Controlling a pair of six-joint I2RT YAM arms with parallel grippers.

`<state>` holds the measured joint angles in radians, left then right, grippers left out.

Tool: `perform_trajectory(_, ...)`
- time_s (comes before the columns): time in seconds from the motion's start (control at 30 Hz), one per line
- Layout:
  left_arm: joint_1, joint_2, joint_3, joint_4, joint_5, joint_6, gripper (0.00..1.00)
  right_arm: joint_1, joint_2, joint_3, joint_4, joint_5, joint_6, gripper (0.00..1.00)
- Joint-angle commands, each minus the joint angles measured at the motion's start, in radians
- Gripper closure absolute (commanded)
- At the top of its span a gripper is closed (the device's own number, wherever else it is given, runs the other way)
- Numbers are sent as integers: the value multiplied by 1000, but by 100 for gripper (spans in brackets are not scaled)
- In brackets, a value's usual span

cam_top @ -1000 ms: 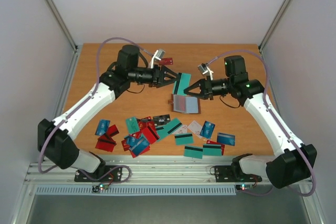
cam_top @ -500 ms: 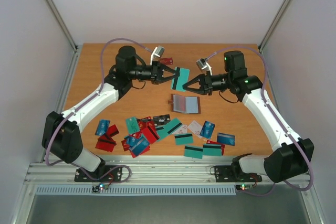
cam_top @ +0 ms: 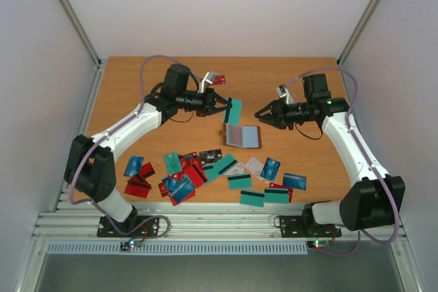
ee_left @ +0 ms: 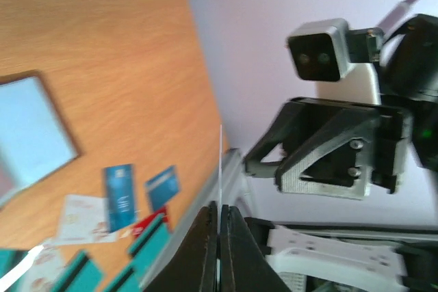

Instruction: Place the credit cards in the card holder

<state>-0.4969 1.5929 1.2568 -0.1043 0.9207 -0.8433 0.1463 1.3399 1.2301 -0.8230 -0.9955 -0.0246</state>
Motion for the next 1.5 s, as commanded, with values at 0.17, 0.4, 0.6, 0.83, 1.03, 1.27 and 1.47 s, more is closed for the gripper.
perform_trajectory(0.17, -3, 196, 115, -381, -124, 374, 100, -36, 49, -104, -46, 229, 15, 70)
perform_trajectory(0.4, -13, 313, 152, -405, -110, 417, 100, -36, 82, -144, 3, 269, 76, 70)
perform_trajectory(0.6, -38, 408, 223, -436, -117, 408, 100, -35, 142, -187, 56, 296, 93, 71)
perform_trajectory(0.83, -71, 502, 333, -467, -147, 395, 100, -35, 229, -193, 91, 294, 77, 73)
perform_trajectory(1.03, -89, 547, 366, -464, -180, 357, 100, -36, 308, -192, 165, 261, 102, 75)
perform_trajectory(1.27, -94, 575, 346, -454, -221, 354, 100, -35, 391, -186, 235, 198, 111, 75)
perform_trajectory(1.47, -93, 598, 360, -474, -231, 356, 100, -36, 467, -156, 222, 168, 65, 75)
